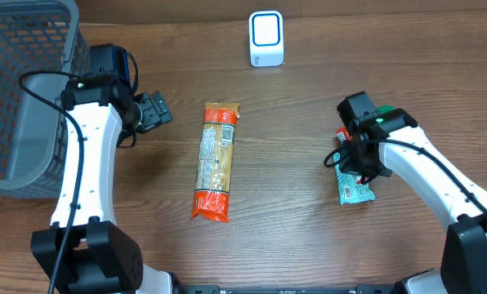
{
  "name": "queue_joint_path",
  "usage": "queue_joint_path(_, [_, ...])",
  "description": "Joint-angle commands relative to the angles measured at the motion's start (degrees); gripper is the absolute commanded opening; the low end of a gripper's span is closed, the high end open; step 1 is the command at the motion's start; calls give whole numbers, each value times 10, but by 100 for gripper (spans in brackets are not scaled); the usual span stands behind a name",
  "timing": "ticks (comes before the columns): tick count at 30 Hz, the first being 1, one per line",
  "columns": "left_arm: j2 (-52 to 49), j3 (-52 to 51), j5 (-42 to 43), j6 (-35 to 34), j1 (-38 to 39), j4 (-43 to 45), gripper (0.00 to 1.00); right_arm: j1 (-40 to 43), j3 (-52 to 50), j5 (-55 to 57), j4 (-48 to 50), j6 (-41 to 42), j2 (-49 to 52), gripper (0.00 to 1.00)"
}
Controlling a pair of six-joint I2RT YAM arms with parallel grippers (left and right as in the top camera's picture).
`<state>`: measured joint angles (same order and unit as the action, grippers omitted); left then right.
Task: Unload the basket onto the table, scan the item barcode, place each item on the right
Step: 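Carry the red stick packet right and drop it by the jar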
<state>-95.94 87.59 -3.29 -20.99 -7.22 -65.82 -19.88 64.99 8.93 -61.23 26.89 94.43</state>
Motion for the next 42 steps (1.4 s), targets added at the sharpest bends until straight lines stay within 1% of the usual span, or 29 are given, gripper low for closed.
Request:
queue_joint_path(1, [8,9,-5,7,1,0,100,3,-12,22,6,25,-2,5])
queue_joint_path(2, [8,9,-5,6,1,0,100,3,-12,22,5,25,-2,10])
queue_joint_path(4, [8,9,-5,6,1,0,100,3,-13,22,5,25,-2,30])
queue_joint_path(8, [8,9,-5,7,1,0,100,3,-13,22,6,25,-2,46])
queue_joint_path(9, [8,9,-5,6,1,0,100,3,-13,22,8,25,-2,52])
queue_joint_path(10, [8,9,-5,7,1,0,100,3,-13,21,10,25,-2,53])
queue_joint_path(14, [8,9,-5,6,1,0,100,3,-13,19,23,25,-2,54])
queue_joint_path(19, [8,9,-5,7,1,0,100,2,-13,-23,42,25,-2,56])
queue_joint_path(23, [8,9,-5,6,1,0,100,1,-13,-92,68,25,-2,55])
queue_joint_path(28, [8,9,-5,6,1,0,100,-20,-13,-179,126,29,-2,55])
queue_joint_path(31, [8,9,-5,7,1,0,100,-51,-13,-183,160,50,-2,55])
queue_joint_path(32, [8,9,-5,7,1,0,100,-76,-13,-180,183,64,-2,55])
queue_joint_path(39, [8,9,-5,7,1,0,100,-174,-13,-180,287,129,10,55])
queue_joint_path(40, [8,9,-5,6,1,0,100,-196,-13,-180,311,141,19,56])
queue_joint_path(41, [8,9,-5,7,1,0,100,-209,-13,-180,325,150,26,59])
queue_joint_path(42, [8,9,-5,6,1,0,100,-223,-13,-180,342,158,34,60])
